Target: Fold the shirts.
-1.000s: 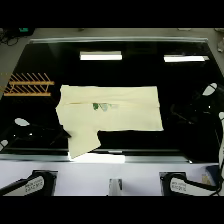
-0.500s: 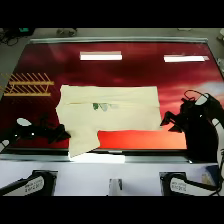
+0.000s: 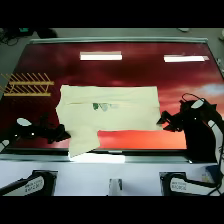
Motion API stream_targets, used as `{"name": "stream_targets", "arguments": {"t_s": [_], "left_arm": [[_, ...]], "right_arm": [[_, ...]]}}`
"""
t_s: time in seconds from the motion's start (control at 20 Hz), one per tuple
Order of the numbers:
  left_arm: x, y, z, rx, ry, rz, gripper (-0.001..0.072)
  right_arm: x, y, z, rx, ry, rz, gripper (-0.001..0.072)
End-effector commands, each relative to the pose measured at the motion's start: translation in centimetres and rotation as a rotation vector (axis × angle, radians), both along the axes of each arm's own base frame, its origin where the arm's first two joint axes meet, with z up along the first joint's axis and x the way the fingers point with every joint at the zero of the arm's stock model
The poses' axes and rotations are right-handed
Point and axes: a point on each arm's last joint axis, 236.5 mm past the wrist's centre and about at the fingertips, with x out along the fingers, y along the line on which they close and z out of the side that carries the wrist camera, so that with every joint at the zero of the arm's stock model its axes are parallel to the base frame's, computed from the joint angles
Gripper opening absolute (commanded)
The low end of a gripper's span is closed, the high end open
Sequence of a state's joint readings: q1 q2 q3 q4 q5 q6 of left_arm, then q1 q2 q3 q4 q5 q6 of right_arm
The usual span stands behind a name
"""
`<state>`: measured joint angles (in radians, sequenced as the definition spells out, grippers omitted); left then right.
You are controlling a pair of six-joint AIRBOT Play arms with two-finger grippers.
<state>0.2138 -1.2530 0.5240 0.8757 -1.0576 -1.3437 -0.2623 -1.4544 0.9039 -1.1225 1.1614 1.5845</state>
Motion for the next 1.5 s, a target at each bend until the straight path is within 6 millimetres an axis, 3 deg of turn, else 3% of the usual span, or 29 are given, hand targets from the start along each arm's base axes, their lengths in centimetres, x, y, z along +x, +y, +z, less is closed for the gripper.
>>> {"name": "stream_targets", "arguments": {"t_s": [0.0, 0.15, 0.2, 0.3, 0.4, 0.5, 0.65, 0.8, 1.0, 1.2, 1.4, 1.45], "left_arm": [[-0.3, -0.2, 0.1, -0.007, 0.010, -0.009, 0.0033], [0.2, -0.1, 0.4, -0.004, -0.009, -0.020, 0.0032], [0.5, 0.0, 0.6, -0.004, -0.017, -0.021, 0.0032], [1.4, 0.1, 1.5, -0.005, -0.051, -0.049, 0.0032], [3.4, 0.2, 3.4, -0.007, -0.127, -0.109, 0.0031], [6.4, 0.6, 6.6, 0.002, -0.220, -0.144, 0.0030], [12.9, 2.1, 12.2, 0.063, -0.408, -0.119, 0.0029], [18.1, 2.8, 15.2, 0.081, -0.491, -0.112, 0.0030], [23.0, 2.3, 13.7, 0.052, -0.447, -0.094, 0.0030], [26.2, 2.8, 10.8, 0.034, -0.386, -0.037, 0.0030], [26.1, 2.0, 6.5, 0.007, -0.280, -0.033, 0.0039], [25.4, 1.5, 5.5, -0.010, -0.233, -0.040, 0.0157]], "right_arm": [[0.4, -0.2, -1.0, -0.006, -0.001, -0.018, 0.0360], [0.1, 0.4, -1.4, 0.026, 0.026, -0.023, 0.0056], [0.1, 0.6, -1.3, 0.034, 0.024, -0.015, 0.0026], [0.2, 0.7, -0.7, 0.042, 0.001, 0.034, 0.0024], [1.8, 0.4, 1.2, 0.031, -0.062, 0.079, 0.0024], [4.9, -0.3, 4.1, 0.007, -0.158, 0.088, 0.0024], [10.7, -2.0, 8.6, -0.048, -0.336, 0.014, 0.0024], [15.6, -3.3, 10.7, -0.090, -0.457, -0.049, 0.0024], [20.7, -1.3, 9.4, -0.099, -0.505, -0.003, 0.0024], [24.7, -2.1, 7.5, -0.095, -0.505, -0.111, 0.0024], [25.3, -1.2, 4.8, -0.081, -0.467, -0.095, 0.0026], [25.2, -0.4, 4.2, -0.072, -0.456, -0.086, 0.0029]]}}
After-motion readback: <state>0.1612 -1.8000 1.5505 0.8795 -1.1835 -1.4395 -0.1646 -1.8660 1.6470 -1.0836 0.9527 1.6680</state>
